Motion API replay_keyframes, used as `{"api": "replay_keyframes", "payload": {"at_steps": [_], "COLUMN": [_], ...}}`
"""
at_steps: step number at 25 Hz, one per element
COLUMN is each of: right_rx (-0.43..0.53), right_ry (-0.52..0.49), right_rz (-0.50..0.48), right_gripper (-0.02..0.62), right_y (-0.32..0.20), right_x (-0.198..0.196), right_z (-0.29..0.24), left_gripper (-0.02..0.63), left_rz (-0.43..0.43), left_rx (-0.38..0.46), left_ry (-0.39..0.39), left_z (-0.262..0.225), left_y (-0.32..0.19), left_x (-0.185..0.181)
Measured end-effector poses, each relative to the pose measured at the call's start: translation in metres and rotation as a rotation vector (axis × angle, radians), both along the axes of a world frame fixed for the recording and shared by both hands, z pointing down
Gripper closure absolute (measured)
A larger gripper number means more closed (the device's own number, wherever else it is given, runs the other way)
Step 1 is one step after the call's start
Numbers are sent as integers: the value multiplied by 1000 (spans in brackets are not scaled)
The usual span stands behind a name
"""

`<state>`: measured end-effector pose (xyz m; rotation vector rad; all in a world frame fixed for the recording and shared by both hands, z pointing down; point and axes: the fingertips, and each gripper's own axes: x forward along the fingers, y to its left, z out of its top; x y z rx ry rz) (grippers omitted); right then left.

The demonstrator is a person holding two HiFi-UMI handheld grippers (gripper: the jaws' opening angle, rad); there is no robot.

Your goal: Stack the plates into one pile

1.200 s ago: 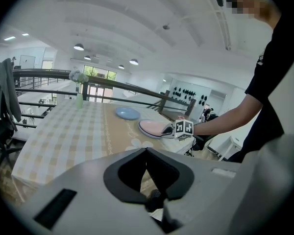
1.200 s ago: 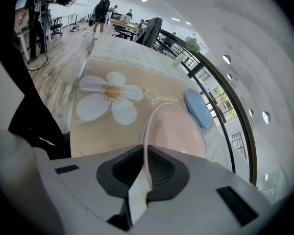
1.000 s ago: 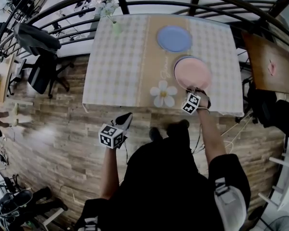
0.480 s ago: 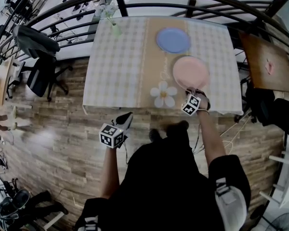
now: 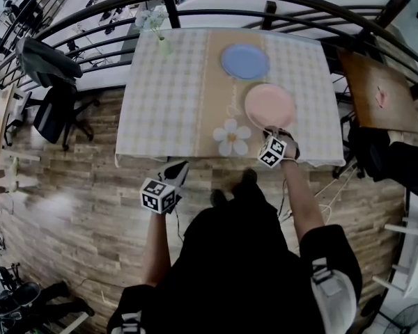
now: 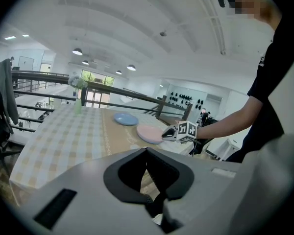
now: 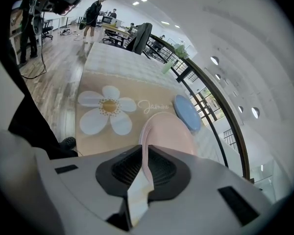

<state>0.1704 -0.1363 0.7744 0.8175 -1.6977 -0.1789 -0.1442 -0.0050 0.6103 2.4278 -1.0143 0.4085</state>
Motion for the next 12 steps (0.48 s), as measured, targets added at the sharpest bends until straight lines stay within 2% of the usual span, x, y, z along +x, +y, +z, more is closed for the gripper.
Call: {"api": "replay_keyframes", "payload": {"at_steps": [12], "right_rx": [31], "right_ry": [6], "right_rz": [-19], "right_gripper": [555], "right_y": [-29], "right_x": [3], "right_z": [-14], "left_gripper": [604], "left_rz": [-16], "left_rx": [3], "left_ry": [0], "left_z": [5], "left_y": [-7], "left_x": [4]}}
